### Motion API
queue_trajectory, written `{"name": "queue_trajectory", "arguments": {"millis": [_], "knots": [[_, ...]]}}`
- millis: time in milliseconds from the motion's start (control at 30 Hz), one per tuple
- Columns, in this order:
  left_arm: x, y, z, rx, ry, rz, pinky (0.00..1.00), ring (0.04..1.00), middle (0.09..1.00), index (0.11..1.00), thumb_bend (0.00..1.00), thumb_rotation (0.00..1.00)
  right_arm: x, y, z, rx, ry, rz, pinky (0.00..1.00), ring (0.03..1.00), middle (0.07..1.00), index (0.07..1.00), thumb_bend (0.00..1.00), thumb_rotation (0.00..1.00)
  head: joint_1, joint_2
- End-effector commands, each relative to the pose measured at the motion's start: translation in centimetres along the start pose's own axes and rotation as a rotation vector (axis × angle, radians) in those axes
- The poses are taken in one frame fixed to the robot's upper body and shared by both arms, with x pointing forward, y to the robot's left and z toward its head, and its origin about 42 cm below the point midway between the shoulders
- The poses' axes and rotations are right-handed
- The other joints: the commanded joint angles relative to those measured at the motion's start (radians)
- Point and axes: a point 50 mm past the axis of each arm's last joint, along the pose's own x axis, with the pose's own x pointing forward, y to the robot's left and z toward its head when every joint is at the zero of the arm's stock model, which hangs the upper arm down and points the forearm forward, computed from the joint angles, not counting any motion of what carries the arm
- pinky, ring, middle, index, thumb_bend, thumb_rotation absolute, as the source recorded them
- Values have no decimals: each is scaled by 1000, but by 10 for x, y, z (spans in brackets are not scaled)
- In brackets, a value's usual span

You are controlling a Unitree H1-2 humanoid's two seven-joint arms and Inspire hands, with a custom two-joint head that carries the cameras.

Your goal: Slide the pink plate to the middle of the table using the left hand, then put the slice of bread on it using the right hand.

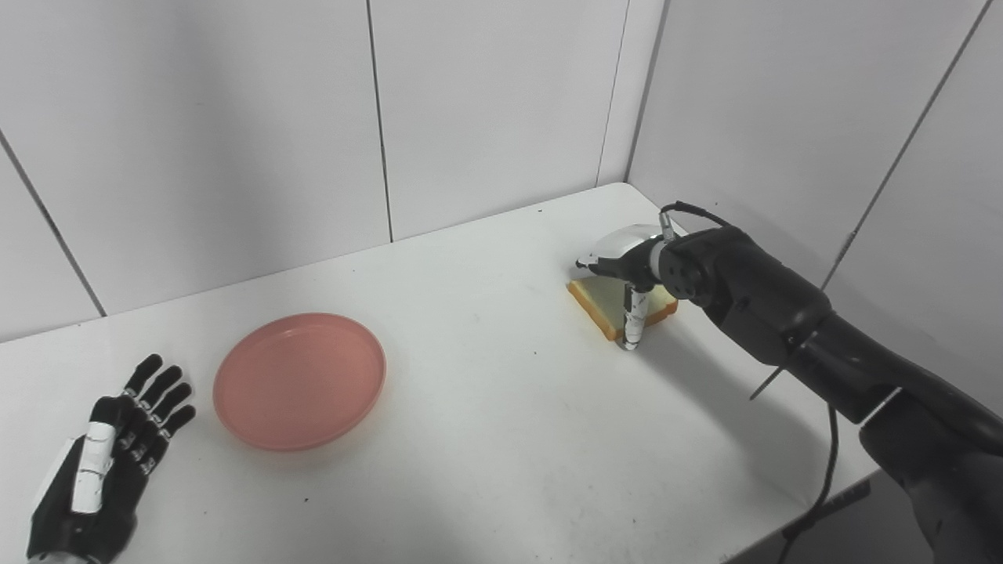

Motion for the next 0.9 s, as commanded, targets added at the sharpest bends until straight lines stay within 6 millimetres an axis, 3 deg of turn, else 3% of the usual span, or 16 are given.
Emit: {"name": "queue_trajectory", "arguments": {"millis": [0,133,400,533,600,700,733,767,867], "knots": [[-23,6,-34,-44,172,30,931,947,955,939,909,847,-5,-24,-9,9,4,-85,925,991,1000,1000,1000,153,1,2],[-24,5,-34,-29,171,27,936,948,957,944,909,862,2,-22,-9,28,5,-82,843,958,1000,983,1000,128,2,3],[-27,2,-29,-29,169,29,924,943,956,944,910,859,14,-19,-7,-1,28,-74,828,947,986,966,1000,129,5,14],[-28,2,-28,-30,169,26,934,950,960,949,903,866,19,-16,-11,5,67,-87,640,809,875,902,987,118,5,16],[-28,2,-28,-34,169,23,938,955,964,953,899,864,20,-14,-13,23,58,-116,632,765,814,823,919,48,5,14],[-28,2,-28,-38,169,24,939,956,965,954,898,862,24,-12,-15,70,35,-155,640,749,787,790,891,19,5,14],[-28,2,-28,-37,169,25,936,953,963,952,894,862,27,-10,-17,118,18,-181,584,662,661,633,713,9,9,13],[-28,2,-29,-39,170,25,936,951,960,949,895,860,30,-8,-18,153,1,-201,529,551,574,537,599,3,10,12],[-27,2,-30,-42,172,25,948,955,962,951,896,857,34,-6,-19,183,-21,-223,454,448,507,487,527,0,10,12]]}}
